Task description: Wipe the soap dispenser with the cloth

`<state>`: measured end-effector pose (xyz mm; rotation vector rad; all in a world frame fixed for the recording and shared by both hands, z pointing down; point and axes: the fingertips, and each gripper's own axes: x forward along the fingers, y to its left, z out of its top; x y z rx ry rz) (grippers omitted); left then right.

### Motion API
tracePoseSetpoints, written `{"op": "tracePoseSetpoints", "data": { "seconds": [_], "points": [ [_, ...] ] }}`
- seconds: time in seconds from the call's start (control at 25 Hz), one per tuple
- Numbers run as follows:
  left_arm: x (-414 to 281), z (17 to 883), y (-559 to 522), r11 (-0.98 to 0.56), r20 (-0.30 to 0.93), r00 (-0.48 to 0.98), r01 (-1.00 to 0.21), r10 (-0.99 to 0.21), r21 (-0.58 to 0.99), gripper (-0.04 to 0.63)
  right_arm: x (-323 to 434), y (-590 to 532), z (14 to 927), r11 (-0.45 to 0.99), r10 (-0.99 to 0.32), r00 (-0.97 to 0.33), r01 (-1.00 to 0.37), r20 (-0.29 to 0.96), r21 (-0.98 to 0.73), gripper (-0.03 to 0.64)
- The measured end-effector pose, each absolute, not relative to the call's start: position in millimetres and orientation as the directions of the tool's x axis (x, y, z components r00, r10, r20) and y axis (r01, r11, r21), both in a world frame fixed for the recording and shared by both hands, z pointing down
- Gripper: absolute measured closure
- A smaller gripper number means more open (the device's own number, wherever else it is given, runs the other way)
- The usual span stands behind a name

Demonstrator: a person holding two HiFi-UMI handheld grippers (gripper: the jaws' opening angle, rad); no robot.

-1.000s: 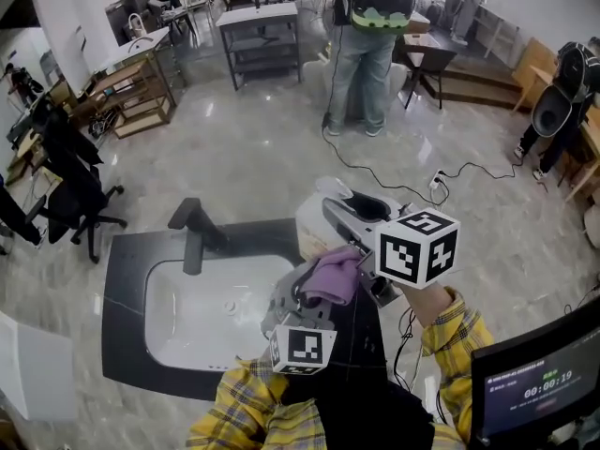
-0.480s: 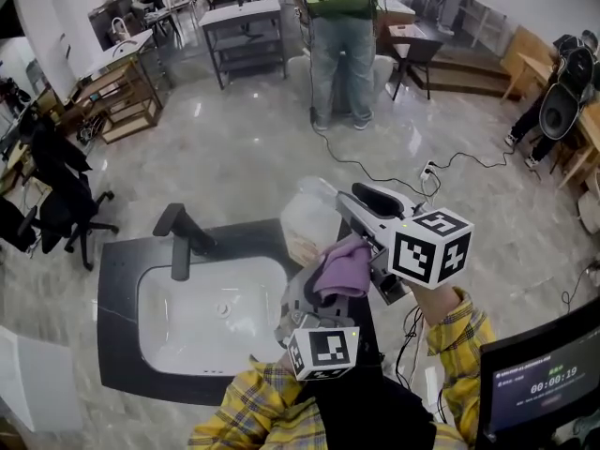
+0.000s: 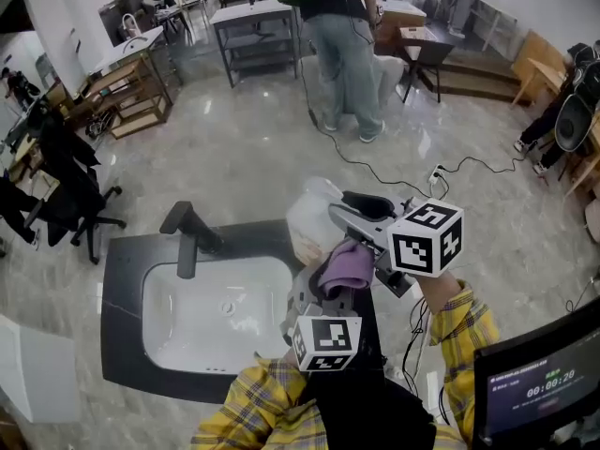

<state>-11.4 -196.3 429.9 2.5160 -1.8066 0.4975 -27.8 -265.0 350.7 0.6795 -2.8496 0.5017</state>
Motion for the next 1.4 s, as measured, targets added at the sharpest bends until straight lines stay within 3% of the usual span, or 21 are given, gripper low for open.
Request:
{"op": "tracePoseSetpoints", "data": {
  "seconds": [0.24,1.04,1.4],
  "points": [
    [-38,429,-198,-0.281,0.253,0.233,-0.944,-0.939,-0.174,0.523,-39,-258,352,0.863,-0.352,-0.908,-0.410,0.228,-0.297,0.495],
    [-84,432,-192,-0.192,0.237,0.133,-0.949,-0.962,-0.248,0.523,-81,-251,337,0.971,-0.228,-0.945,-0.238,0.233,-0.019,0.450],
    [-87,460,-192,-0.214,0.273,0.131,-0.929,-0.953,-0.301,0.523,-88,-259,343,0.969,-0.242,-0.937,-0.248,0.253,0.006,0.456]
  ]
}}
